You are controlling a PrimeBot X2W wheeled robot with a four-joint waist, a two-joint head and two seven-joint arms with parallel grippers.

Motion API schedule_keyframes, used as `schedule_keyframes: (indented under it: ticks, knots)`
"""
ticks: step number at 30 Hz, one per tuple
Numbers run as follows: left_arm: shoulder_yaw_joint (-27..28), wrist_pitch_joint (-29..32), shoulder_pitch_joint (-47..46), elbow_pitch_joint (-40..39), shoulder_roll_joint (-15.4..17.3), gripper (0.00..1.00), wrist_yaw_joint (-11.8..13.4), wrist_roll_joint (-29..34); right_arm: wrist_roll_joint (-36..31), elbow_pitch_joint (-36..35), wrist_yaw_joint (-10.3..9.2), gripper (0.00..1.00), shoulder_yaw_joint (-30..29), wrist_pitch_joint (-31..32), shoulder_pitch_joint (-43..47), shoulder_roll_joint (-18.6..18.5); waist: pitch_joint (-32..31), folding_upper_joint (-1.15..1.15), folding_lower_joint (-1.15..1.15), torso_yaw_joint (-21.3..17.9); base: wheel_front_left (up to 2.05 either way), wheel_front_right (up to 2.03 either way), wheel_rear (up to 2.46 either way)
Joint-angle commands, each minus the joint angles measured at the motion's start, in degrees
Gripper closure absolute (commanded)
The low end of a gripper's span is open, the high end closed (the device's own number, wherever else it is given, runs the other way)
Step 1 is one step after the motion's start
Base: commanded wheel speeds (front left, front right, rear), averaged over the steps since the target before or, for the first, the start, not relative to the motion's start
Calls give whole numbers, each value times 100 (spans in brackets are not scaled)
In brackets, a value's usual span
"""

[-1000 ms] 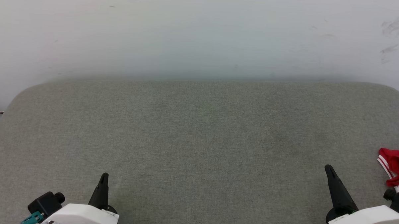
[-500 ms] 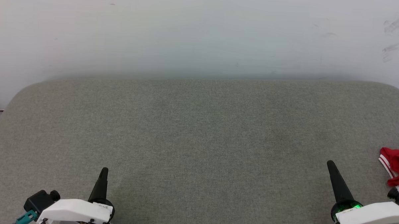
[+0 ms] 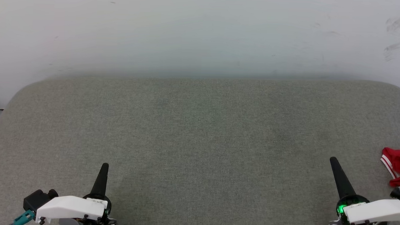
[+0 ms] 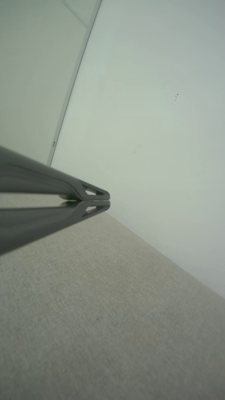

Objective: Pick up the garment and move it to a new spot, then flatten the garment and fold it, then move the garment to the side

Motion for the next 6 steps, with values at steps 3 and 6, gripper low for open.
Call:
schedule_keyframes:
  ticks: [3, 6]
  knots:
    - [40, 70, -153, -59, -1, 100, -53, -266, 292, 41, -1, 100, -22, 21, -178, -35, 10, 0, 0, 3, 0, 0, 0]
    - [60, 110, -176, -60, -8, 100, -59, -419, 454, 82, -1, 100, -33, 31, -219, -34, 17, 0, 0, 6, 0, 0, 0]
